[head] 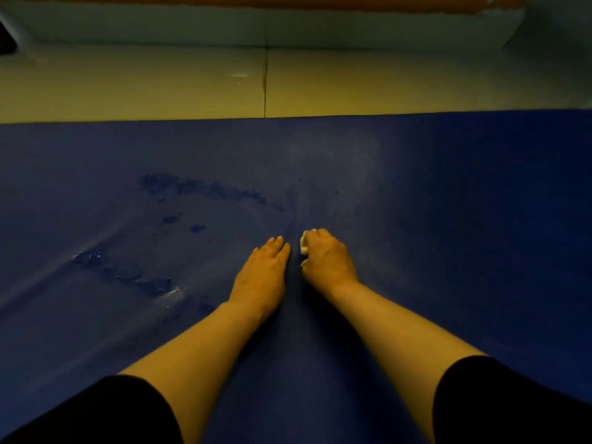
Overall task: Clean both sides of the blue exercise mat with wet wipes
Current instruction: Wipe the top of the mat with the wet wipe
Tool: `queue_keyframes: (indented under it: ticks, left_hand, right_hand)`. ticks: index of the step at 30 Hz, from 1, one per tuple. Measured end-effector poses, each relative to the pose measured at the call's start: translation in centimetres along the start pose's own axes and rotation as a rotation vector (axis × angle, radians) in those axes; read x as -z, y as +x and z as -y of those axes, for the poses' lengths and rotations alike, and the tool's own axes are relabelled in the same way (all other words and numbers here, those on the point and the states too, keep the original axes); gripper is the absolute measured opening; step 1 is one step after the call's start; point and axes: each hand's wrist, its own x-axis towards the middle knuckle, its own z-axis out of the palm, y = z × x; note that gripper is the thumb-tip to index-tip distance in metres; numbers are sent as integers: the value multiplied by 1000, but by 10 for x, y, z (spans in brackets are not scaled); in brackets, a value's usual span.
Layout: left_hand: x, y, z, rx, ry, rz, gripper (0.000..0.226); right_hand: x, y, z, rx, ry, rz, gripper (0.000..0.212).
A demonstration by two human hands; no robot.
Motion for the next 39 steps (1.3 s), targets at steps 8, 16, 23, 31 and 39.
queue_keyframes:
  ticks: [8,16,23,31,39]
  left_hand:
    - [-3,-16,-8,13,46,76,60]
    - [1,-28,-20,1,96,147,71]
    - [3,-43,-20,-6,101,202,68]
    - [-4,-55,-24,2,82,210,66]
    - [-10,-69,-26,12,66,188,63]
  right_hand:
    - [42,3,-68,-352,-60,-93,18]
    - [8,-20,-5,-68,-28,96,15]
    - [38,-21,-55,-363,-105,-20,22]
    - [10,-35,-10,-95,-1,132,10]
    - [22,-50,-39,-330,-84,-14,18]
